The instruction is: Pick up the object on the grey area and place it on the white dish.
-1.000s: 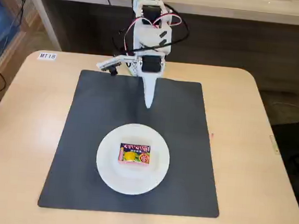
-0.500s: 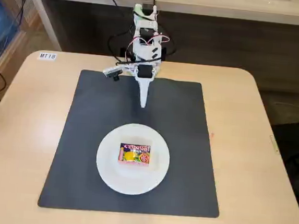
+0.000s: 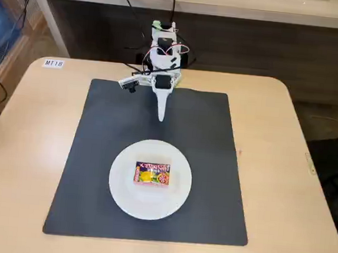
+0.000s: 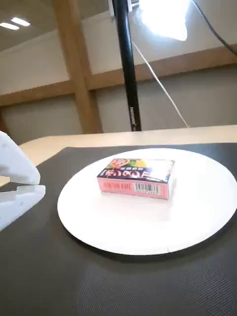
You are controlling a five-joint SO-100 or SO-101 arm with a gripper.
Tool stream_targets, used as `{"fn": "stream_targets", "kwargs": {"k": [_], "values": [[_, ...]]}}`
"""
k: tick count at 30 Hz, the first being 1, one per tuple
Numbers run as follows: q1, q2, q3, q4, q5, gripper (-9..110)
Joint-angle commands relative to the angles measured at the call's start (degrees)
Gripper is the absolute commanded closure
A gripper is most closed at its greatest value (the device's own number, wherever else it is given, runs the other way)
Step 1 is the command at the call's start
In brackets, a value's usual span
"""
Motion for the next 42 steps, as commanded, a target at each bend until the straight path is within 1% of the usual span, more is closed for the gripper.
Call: {"fn": "stream_targets", "kwargs": {"k": [1, 8, 12, 15, 19, 26, 33, 37, 39, 42], "values": [[-0.35, 1.41, 6.42, 0.18, -0.26, 102], [0.26, 1.41, 6.15, 0.62, 0.53, 102], [0.09, 1.41, 5.10, 3.34, -0.44, 102], [0.79, 1.41, 2.29, 7.82, 1.49, 102], [0.62, 1.41, 3.60, 9.40, 2.72, 102], [0.35, 1.41, 7.03, 1.05, -0.79, 102], [0.18, 1.41, 7.29, 0.35, -0.88, 102], [-3.78, 1.41, 4.83, -6.77, -2.29, 102], [-4.22, 1.41, 3.87, -10.02, -0.70, 102], [-3.69, 1.41, 4.31, -8.88, 0.97, 102]]}}
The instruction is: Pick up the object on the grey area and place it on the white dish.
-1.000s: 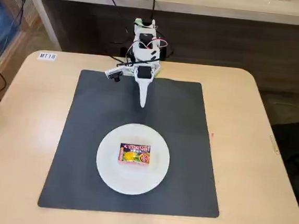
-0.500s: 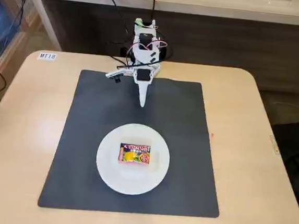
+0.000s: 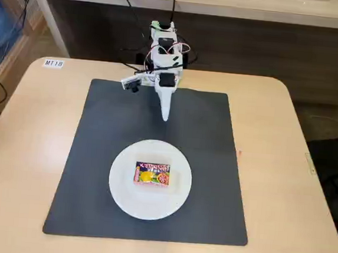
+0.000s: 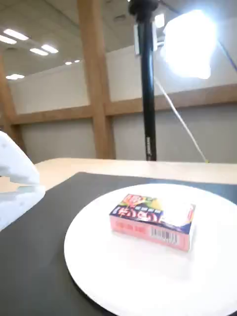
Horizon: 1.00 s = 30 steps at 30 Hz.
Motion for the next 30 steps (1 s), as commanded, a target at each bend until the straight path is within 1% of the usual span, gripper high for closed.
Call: {"fn": "stream_targets", "kwargs": {"k": [1, 5, 8, 20, 30], "values": [[-0.62, 1.41, 4.66, 1.14, 1.49, 102], [-1.67, 1.41, 7.03, 7.56, 1.93, 102], [-2.46, 1.41, 7.47, 7.82, 1.41, 102], [0.88, 1.41, 7.65, 7.38, 1.67, 102], [0.97, 1.41, 7.65, 7.21, 1.58, 101]]}}
